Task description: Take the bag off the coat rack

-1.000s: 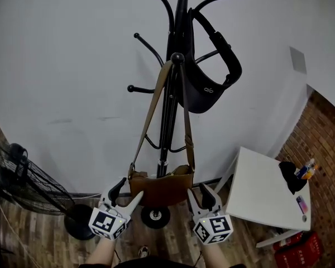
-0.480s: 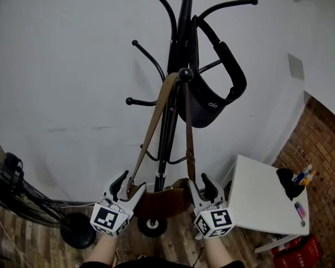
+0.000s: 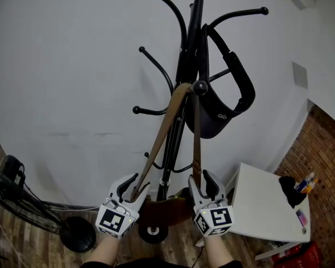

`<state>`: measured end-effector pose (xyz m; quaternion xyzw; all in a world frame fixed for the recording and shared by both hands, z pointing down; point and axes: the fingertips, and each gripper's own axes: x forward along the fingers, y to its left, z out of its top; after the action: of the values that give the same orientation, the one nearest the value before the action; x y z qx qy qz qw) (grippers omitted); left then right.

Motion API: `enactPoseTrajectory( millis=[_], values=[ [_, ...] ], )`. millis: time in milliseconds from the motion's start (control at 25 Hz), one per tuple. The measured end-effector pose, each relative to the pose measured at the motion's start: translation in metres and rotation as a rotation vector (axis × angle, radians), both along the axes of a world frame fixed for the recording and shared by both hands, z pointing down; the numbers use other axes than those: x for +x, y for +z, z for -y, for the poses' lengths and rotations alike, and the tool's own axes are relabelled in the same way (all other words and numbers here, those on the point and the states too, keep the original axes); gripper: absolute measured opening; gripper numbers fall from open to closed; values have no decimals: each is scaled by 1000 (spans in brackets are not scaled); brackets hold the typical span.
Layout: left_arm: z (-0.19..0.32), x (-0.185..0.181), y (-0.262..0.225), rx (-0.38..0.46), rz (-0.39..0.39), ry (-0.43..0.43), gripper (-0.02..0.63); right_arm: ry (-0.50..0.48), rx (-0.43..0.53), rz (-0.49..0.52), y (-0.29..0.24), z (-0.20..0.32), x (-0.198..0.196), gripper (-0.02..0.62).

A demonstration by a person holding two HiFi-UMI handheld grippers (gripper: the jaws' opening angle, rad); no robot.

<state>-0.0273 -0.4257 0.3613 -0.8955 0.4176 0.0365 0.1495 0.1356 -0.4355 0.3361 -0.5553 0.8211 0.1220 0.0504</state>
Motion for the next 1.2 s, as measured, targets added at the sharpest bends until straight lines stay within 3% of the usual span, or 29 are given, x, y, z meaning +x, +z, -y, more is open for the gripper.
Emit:
enactPoseTrajectory(
  millis=[160,240,360,480,1200],
  values=[
    [1,-1,1,2,9,0,87,-7,6,-7,-2,4,-5,152],
    [2,-2,1,1,10,3,87,-4,9,-10,-3,5,-6,135],
    [3,-2,1,-2,10,11,72,5,16,-12,-3,6,-6,48],
    [3,-2,0,-6,0,23,29,11,14,-16,-4,6,-6,32],
    [-3,-10,-8,-30,-24,39,17,-22,-21,41,-10,-12,-10,28]
  ],
)
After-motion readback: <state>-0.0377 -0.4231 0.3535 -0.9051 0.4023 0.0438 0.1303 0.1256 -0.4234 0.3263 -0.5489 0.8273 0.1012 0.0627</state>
